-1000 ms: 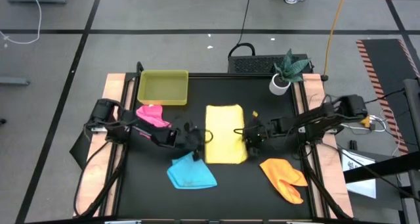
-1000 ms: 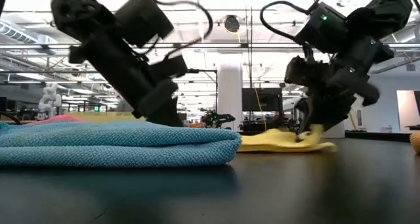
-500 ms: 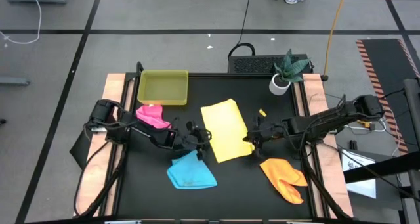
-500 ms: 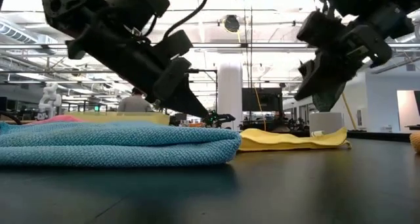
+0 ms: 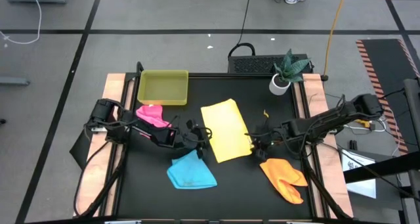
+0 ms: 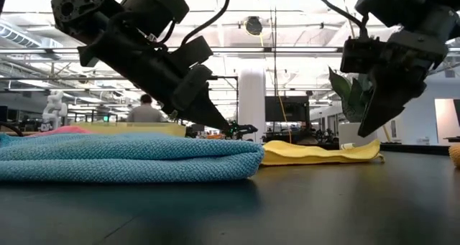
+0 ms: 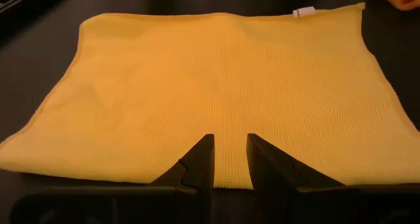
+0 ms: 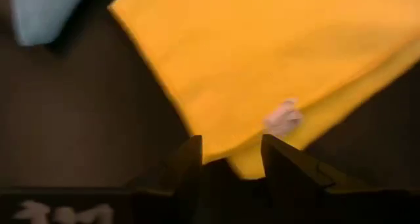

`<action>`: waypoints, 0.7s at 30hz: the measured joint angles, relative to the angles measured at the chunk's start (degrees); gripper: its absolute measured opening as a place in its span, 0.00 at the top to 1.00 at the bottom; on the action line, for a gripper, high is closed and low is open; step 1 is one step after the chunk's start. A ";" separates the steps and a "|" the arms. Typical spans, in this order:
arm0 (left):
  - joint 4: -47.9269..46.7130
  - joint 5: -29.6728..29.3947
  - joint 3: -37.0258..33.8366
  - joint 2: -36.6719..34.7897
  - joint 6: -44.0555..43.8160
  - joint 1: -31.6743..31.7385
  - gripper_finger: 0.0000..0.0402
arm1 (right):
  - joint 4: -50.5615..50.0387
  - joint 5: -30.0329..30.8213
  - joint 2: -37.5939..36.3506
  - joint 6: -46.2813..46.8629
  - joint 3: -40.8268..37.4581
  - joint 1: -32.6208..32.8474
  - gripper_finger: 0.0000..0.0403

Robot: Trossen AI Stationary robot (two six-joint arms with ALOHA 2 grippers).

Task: Fold microfiber towels
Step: Fold the yellow microfiber cloth

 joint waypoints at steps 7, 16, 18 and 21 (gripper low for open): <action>-0.01 -0.02 0.00 0.01 0.09 0.00 0.77 | 3.89 -2.68 6.73 3.88 0.00 0.00 0.64; -0.17 -0.02 -0.02 0.00 0.11 0.00 0.77 | 5.59 -2.12 9.74 4.27 0.04 0.00 0.78; -0.18 -0.02 -0.02 0.02 0.13 0.00 0.77 | 5.41 -2.14 9.27 3.73 0.03 0.00 0.84; -0.19 -0.02 -0.02 0.02 0.13 0.00 0.77 | 5.53 -2.21 8.35 3.13 0.00 0.00 0.94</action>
